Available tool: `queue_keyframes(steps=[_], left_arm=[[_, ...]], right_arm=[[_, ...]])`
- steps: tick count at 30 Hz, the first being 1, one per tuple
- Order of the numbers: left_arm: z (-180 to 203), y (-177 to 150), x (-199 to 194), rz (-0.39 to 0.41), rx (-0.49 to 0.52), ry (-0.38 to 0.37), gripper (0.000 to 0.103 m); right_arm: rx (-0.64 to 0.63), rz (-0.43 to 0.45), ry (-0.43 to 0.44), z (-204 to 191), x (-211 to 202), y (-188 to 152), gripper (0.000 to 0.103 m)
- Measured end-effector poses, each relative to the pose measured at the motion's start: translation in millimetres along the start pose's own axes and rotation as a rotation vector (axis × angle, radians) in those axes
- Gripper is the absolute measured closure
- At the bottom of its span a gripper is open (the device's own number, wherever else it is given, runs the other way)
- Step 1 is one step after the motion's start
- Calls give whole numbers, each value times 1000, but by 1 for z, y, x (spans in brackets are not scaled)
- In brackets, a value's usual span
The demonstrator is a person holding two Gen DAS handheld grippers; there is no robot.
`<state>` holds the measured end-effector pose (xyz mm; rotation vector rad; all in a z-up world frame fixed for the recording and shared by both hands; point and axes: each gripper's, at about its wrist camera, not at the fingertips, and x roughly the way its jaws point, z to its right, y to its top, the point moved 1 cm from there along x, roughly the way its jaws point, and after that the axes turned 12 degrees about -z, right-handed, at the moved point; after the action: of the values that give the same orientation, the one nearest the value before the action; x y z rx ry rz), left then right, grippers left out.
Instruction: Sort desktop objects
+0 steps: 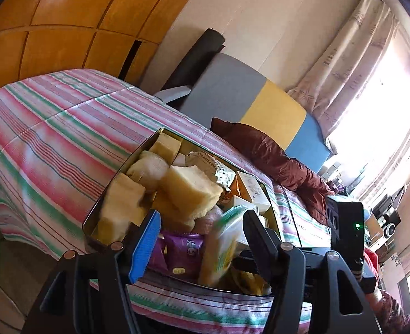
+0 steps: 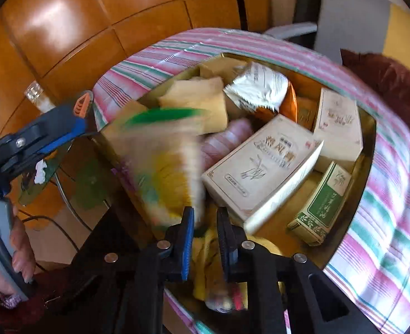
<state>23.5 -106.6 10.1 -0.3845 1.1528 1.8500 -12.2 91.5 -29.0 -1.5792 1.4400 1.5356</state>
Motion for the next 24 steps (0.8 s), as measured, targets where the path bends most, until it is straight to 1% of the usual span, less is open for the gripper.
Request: queue_keyframes(steps=[2, 3, 4, 7, 9, 10, 12, 13, 14, 15, 17, 18, 19, 20, 21, 22, 24], left_arm=[[-2, 2, 1, -9, -20, -7, 39], [-2, 2, 3, -16, -28, -3, 39], [-2, 2, 4, -22, -38, 10, 39], [0, 1, 11, -66, -66, 97, 39], [4, 2, 15, -93, -70, 120, 39], [5, 2, 15, -97, -64, 129, 39], [14, 2, 15, -98, -37, 191, 39], [19, 2, 15, -95, -17, 229, 39], [27, 1, 14, -77, 15, 286, 39], [32, 1, 13, -64, 36, 318, 39], [43, 0, 13, -52, 82, 366, 39], [48, -1, 12, -43, 99, 387, 39], [52, -1, 12, -35, 112, 409, 39], [57, -1, 12, -30, 126, 449, 39], [60, -1, 13, -28, 136, 473, 39], [62, -1, 12, -26, 141, 482, 39], [65, -2, 12, -26, 149, 501, 39]], right_arm=[[21, 25, 80, 4, -9, -3, 86], [23, 40, 94, 4, -14, -5, 86], [23, 60, 86, 4, -21, -8, 86], [34, 100, 73, 5, -33, -13, 84], [56, 120, 75, 5, -37, -15, 84], [72, 136, 72, 7, -40, -17, 83], [94, 158, 58, 8, -44, -21, 72], [104, 172, 46, 8, -47, -22, 59], [114, 189, 19, 7, -51, -24, 45], [122, 209, -15, 6, -55, -26, 39], [138, 247, -71, 2, -63, -26, 23], [143, 262, -89, 2, -67, -26, 18], [165, 283, -116, 3, -71, -28, 9], [186, 309, -138, 4, -76, -30, 5], [203, 331, -153, 5, -80, -30, 4], [215, 339, -165, 7, -83, -31, 1], [254, 355, -222, 9, -86, -33, 0]])
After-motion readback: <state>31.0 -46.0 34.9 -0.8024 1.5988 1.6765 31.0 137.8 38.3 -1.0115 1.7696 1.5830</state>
